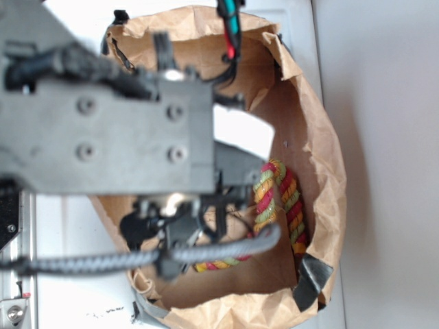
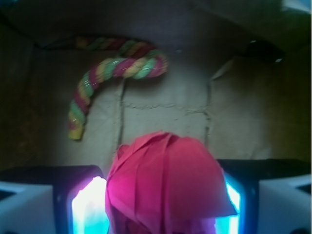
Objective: Grab the red paper.
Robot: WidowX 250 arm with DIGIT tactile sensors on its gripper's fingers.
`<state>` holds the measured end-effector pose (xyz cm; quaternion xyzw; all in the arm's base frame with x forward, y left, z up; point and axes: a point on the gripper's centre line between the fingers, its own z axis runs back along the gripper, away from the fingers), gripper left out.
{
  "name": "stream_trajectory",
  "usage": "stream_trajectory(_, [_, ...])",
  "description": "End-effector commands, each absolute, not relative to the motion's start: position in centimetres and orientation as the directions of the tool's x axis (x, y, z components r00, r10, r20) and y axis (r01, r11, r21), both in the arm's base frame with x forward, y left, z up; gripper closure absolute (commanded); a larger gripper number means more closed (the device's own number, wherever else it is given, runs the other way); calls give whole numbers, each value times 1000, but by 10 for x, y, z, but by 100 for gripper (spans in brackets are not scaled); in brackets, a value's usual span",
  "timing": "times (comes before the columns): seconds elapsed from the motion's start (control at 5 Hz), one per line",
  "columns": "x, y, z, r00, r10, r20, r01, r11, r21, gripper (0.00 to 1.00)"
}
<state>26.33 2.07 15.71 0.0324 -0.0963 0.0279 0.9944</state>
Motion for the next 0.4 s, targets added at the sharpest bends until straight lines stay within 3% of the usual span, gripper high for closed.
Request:
stream_trajectory(0.0, [266,37,201,932,131,337,-141,990,6,100])
stream_trajectory(0.2, [269,32,198,938,103,332,-122,992,38,100])
